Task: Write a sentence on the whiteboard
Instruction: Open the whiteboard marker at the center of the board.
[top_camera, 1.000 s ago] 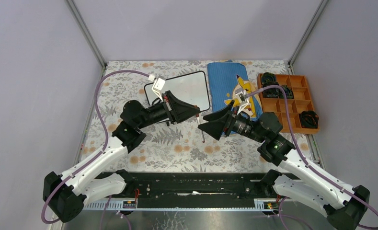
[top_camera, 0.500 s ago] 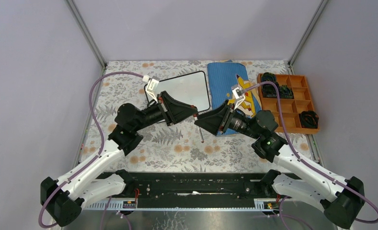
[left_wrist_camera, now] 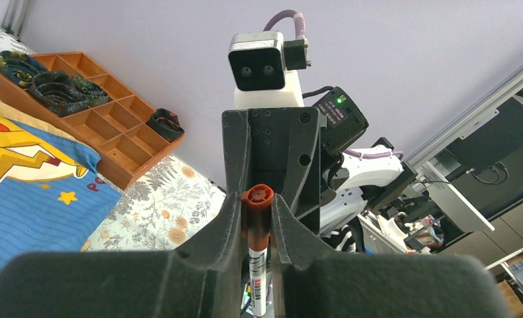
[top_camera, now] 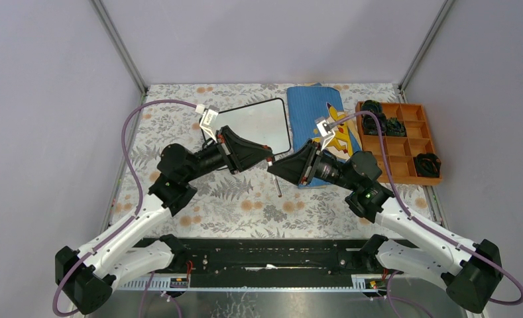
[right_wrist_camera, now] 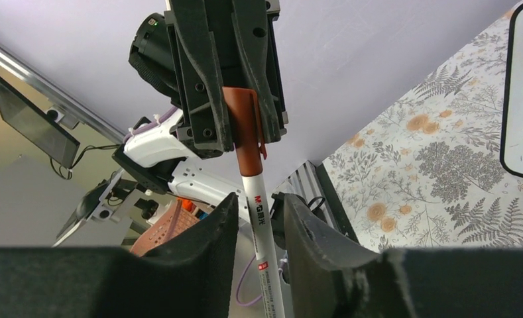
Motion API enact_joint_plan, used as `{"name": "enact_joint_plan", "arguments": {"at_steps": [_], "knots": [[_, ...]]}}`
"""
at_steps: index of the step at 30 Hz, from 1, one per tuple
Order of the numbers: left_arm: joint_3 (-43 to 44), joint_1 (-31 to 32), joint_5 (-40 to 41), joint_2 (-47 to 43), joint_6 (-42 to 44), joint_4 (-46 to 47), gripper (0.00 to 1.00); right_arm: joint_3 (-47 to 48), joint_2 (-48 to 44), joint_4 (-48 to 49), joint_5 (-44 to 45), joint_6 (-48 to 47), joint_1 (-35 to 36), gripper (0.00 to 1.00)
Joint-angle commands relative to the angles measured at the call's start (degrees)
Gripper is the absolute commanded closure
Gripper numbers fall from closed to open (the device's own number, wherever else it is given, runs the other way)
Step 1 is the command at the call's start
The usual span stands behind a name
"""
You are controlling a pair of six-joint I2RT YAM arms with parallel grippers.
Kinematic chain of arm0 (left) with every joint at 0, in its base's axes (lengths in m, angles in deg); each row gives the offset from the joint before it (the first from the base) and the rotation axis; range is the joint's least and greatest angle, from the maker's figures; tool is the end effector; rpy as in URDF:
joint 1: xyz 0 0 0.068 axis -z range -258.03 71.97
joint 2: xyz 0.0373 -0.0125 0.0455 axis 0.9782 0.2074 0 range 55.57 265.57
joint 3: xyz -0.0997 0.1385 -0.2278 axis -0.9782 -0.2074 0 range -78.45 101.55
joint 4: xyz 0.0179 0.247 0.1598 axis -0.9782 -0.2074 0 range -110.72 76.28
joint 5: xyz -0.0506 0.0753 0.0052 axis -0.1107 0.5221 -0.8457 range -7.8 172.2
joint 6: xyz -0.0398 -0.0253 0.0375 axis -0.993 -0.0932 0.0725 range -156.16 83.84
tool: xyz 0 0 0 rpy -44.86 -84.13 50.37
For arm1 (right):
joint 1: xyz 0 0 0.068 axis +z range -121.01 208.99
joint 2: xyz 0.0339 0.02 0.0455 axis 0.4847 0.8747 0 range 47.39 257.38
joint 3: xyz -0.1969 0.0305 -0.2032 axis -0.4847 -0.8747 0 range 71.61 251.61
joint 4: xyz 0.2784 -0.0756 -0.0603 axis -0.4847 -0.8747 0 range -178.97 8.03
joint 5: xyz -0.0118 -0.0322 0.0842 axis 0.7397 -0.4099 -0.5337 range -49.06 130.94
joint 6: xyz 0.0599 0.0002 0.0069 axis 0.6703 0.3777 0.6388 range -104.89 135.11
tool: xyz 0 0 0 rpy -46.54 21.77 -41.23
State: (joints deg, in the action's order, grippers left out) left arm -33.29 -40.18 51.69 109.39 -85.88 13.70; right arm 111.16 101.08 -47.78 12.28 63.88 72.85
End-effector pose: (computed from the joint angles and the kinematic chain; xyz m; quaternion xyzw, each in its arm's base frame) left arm 0.1830 -0.1709 0.3897 0.1546 0.5810 -0.6533 0.4602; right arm 0.1649 0.1882 0.3645 -0.1788 0.5636 0.6721 0.4457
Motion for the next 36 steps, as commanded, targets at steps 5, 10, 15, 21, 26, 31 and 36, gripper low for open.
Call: {"name": "enact_joint_plan", "arguments": {"at_steps": [5, 10, 15, 21, 26, 31, 36], "knots": [[0.6, 0.2, 0.9, -0.6, -0.1, 2.8, 1.0, 0.4, -0.4, 3.3, -2.7, 0.0, 0.0, 0.86], [1.2, 0.2, 3.6, -1.5, -0.2, 2.0, 1.0, -1.6, -2.3, 1.0, -1.4, -1.8, 0.0, 1.0], [1.9, 0.2, 7.4, -2.7, -0.3, 1.7, 1.0, -4.1, -4.2, -0.6, -0.7, -2.8, 0.0, 1.0], [3.3, 0.2, 10.0, -3.2, 0.4, 1.2, 1.0, -5.6, -6.1, -2.9, -0.6, -4.0, 0.0, 1.0], [4.3, 0.2, 11.0, -3.0, 0.7, 0.9, 1.0, -6.5, -7.5, -3.7, -0.3, -4.1, 0.0, 1.0], [4.7, 0.2, 12.0, -2.8, 0.9, 0.6, 1.0, -6.7, -8.3, -4.5, 0.0, -4.3, 0.0, 1.0], [4.9, 0.2, 13.2, -2.8, 1.4, 0.1, 1.0, -6.6, -8.6, -4.9, -0.1, -4.5, 0.0, 1.0]]}}
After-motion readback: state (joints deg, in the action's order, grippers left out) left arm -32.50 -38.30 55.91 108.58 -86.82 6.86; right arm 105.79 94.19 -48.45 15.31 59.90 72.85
